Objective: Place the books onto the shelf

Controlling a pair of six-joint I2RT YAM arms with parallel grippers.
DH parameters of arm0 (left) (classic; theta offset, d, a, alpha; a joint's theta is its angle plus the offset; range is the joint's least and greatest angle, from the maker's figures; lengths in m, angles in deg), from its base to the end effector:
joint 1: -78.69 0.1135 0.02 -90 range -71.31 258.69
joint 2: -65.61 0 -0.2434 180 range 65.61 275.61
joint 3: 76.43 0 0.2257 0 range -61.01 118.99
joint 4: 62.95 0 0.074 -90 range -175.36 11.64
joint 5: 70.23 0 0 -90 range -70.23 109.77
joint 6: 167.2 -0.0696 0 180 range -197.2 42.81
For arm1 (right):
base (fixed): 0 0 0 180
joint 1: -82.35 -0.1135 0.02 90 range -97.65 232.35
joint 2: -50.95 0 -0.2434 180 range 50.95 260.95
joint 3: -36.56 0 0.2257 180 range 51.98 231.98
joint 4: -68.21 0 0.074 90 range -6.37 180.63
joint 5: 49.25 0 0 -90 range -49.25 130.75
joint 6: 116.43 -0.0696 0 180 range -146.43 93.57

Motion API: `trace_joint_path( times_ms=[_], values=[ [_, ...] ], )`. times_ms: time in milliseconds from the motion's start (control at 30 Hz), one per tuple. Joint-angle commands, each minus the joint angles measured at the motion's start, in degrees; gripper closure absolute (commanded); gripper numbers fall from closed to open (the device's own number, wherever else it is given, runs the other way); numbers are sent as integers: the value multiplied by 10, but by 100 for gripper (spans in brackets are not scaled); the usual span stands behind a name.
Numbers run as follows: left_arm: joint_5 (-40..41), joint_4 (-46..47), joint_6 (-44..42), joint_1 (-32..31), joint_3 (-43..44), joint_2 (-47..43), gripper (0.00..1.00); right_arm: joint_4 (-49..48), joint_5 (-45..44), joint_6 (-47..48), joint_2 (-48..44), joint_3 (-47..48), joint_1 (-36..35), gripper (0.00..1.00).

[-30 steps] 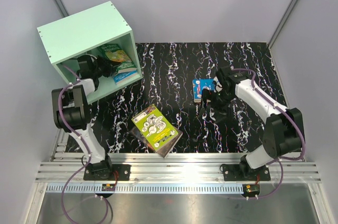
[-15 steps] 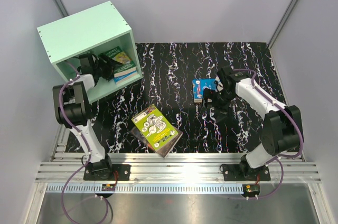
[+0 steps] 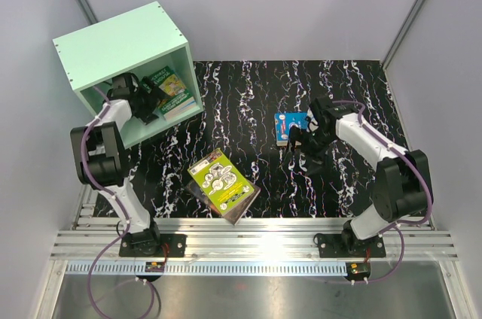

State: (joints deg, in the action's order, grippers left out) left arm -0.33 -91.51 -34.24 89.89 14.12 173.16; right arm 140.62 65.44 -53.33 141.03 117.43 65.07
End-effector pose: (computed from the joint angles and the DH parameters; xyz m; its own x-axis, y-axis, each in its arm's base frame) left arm 0.4037 0.0556 0.1801 -0.5491 -0.7611 -0.3452 -0.4381 0.6139 -0.6567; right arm 0.2426 0.1059 0.1850 -0.9909 0.1223 0.0570 0.1349 0.8905 0.4345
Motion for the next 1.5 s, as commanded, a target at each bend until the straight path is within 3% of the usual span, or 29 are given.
trace_joint_path(
  times_ms=[0,200,400,600,1000,1233,1467],
  values=[
    [82,-100,-36,-7,12,-68,1,-19,22,-13,-25,-7,3,0],
    [100,-143,-40,-37,-53,-142,1,-45,38,-24,-25,-13,3,0],
    [113,-166,-10,-109,-163,-242,1,-97,94,-30,-6,19,-2,0],
    [107,-156,60,-254,-280,-338,1,-169,149,-51,49,37,-56,0],
    [113,-167,117,-322,-395,-470,1,-238,179,-65,199,108,-108,0],
    [117,-125,132,-335,-440,-455,1,-272,180,-81,237,96,-151,0],
    [120,-82,143,-369,-422,-393,1,-304,182,-94,242,67,-166,0]
  ],
)
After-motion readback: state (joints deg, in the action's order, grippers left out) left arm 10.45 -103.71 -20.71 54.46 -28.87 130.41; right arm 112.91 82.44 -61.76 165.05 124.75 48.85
